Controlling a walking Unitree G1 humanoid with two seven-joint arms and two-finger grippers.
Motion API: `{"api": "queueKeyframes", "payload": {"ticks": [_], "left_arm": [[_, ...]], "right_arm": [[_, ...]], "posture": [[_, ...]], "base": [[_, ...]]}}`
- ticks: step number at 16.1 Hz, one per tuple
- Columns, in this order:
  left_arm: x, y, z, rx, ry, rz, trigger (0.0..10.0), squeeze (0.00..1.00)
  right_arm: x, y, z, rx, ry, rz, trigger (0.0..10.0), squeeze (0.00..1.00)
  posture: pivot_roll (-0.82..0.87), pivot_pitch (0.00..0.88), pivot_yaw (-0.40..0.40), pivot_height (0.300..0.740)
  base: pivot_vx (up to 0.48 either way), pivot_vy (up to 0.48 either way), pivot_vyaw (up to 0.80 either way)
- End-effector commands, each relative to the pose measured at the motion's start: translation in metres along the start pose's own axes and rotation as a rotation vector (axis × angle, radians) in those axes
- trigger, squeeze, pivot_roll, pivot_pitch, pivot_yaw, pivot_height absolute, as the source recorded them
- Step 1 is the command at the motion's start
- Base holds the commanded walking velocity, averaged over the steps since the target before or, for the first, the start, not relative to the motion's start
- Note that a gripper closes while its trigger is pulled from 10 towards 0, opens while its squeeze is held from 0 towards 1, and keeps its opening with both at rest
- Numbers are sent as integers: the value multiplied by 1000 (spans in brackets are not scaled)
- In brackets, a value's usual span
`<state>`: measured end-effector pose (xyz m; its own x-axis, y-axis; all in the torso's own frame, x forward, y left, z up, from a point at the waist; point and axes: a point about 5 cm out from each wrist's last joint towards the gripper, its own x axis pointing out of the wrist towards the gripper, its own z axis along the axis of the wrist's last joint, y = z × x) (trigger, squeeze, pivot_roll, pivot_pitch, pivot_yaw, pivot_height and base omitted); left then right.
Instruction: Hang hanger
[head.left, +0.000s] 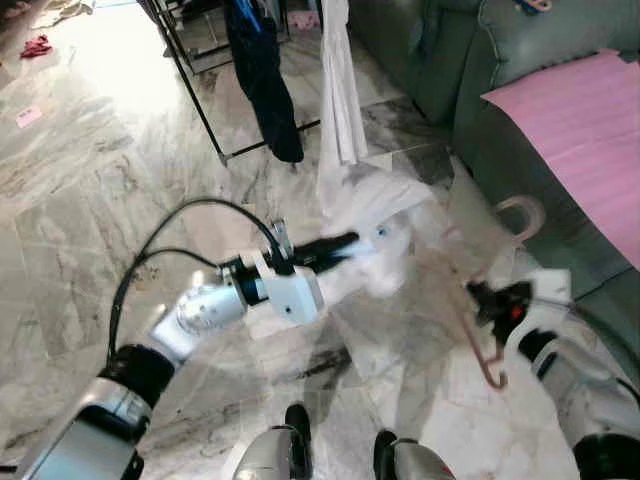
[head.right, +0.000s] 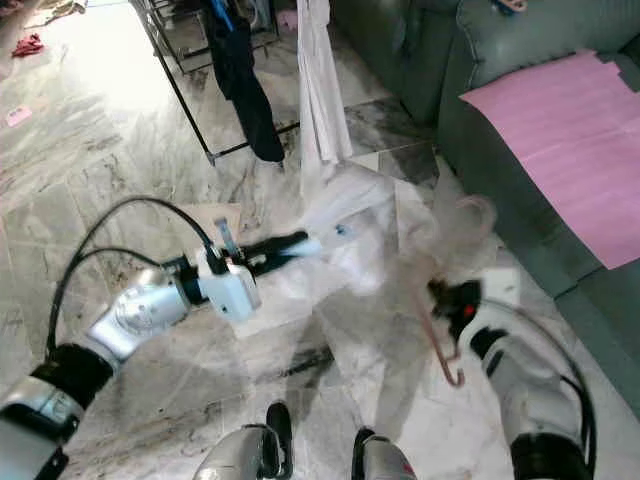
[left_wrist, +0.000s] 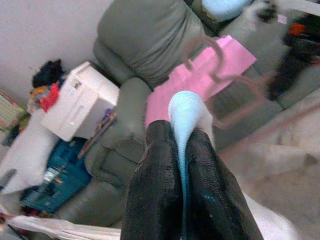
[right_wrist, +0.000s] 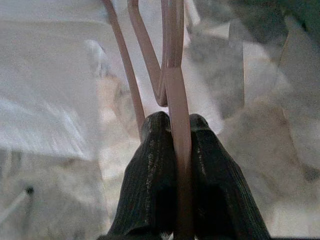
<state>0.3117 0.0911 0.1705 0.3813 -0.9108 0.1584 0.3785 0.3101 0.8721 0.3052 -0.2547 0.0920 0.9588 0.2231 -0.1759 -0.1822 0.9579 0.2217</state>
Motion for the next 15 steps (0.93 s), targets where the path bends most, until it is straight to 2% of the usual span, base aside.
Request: {"api": "queueKeyframes", "payload": {"ticks": [1, 2, 3, 4, 6, 7, 8, 10, 11, 13, 15], "left_arm": [[-2, -12, -1, -12, 14, -46, 10000, 0], [-2, -15, -1, -29, 22, -38, 10000, 0], [-1, -20, -1, -33, 28, -42, 10000, 0], [1, -30, -5, -70, 65, -50, 10000, 0], [0, -48, -9, -99, 111, -88, 10000, 0], [3, -53, -9, -119, 126, -73, 10000, 0], [8, -53, -8, -138, 127, -46, 10000, 0], [15, -52, -6, -147, 117, -23, 10000, 0], [18, -51, -4, -154, 110, -10, 10000, 0], [22, -51, -3, -160, 109, 5, 10000, 0], [25, -51, -1, -171, 106, 17, 10000, 0]], "right_arm": [[1, 9, 18, 95, -100, 43, 10000, 0], [2, 18, 25, 109, -130, 90, 10000, 0], [4, 23, 34, 168, -177, 96, 10000, 0], [8, 30, 48, 270, -236, 122, 10000, 0], [10, 57, 54, 270, -235, 240, 10000, 0], [9, 79, 46, 229, -173, 337, 10000, 0], [8, 90, 32, 203, -87, 382, 10000, 0], [2, 96, 8, 172, 29, 406, 10000, 0], [-1, 96, -8, 224, 97, 378, 10000, 0], [-12, 100, -31, 253, 189, 376, 10000, 0], [-21, 93, -57, 347, 281, 275, 10000, 0]], "posture": [[13, 297, 119, 740], [13, 296, 119, 740], [11, 295, 118, 740], [11, 293, 119, 740], [6, 294, 119, 740], [1, 296, 115, 740], [-3, 297, 113, 740], [-4, 298, 105, 740], [-5, 298, 102, 740], [-9, 301, 99, 740], [-14, 303, 99, 740]], "base": [[0, 0, 0], [0, 0, 0], [0, 0, 0], [0, 0, 0], [0, 0, 0], [0, 0, 0], [0, 0, 0], [0, 0, 0], [0, 0, 0], [0, 0, 0], [0, 0, 0]]}}
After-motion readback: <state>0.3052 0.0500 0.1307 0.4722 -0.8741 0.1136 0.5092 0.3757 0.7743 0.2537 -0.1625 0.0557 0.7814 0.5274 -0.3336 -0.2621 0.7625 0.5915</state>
